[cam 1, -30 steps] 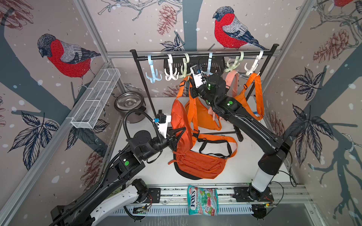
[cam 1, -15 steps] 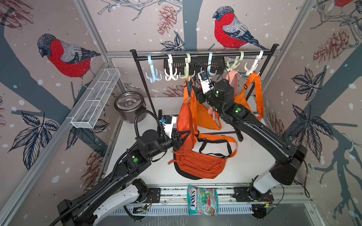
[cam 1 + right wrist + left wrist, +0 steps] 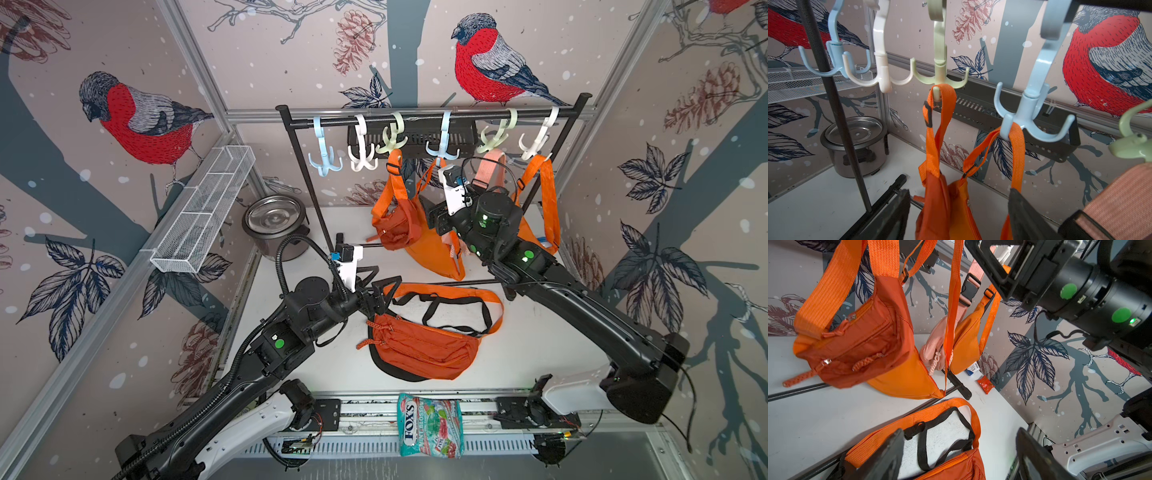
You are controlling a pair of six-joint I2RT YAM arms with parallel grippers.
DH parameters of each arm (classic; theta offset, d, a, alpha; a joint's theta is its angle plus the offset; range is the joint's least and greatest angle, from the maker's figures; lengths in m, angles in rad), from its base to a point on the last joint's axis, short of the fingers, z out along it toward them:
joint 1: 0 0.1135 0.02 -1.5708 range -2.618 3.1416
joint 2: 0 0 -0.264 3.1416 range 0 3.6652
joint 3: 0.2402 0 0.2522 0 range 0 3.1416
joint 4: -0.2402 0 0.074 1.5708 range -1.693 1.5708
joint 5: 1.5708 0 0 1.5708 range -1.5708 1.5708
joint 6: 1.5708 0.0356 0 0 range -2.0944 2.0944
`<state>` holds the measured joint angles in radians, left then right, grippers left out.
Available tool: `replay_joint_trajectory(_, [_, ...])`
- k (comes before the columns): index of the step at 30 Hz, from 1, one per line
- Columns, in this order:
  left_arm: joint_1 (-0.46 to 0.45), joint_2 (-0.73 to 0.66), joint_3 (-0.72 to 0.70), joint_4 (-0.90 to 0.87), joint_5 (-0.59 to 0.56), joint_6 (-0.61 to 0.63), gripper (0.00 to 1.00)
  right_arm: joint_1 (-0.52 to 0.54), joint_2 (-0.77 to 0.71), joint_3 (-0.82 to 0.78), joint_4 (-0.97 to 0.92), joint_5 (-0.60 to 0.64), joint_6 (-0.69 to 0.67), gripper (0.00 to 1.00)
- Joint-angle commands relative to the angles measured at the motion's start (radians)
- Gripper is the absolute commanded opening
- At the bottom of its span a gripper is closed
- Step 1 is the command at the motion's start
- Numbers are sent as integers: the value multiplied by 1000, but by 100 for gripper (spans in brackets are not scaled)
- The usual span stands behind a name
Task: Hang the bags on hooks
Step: Hang the bag on the hook.
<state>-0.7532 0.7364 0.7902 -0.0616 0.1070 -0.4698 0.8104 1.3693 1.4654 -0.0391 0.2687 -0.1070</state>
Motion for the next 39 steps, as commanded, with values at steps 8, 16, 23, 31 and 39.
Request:
replay_joint_trajectory(8, [2, -13, -6, 22, -30, 26, 82, 87, -111, -104, -40, 16, -19, 85])
replay_joint_trajectory(16, [2, -7, -55, 43, -42, 6, 83, 151, -206, -215, -185, -88, 14, 89])
replay_joint_trajectory(23, [102, -21, -149, 91, 7, -92, 83, 246, -259, -390, -279, -165, 73, 91])
replay_joint_trajectory(31, [326, -37, -291, 190, 181, -257, 83, 379, -268, -573, -329, -246, 202, 94])
replay_joint_trajectory(39, [329, -77, -305, 155, 160, -251, 83, 445, -136, -642, -369, -267, 278, 98])
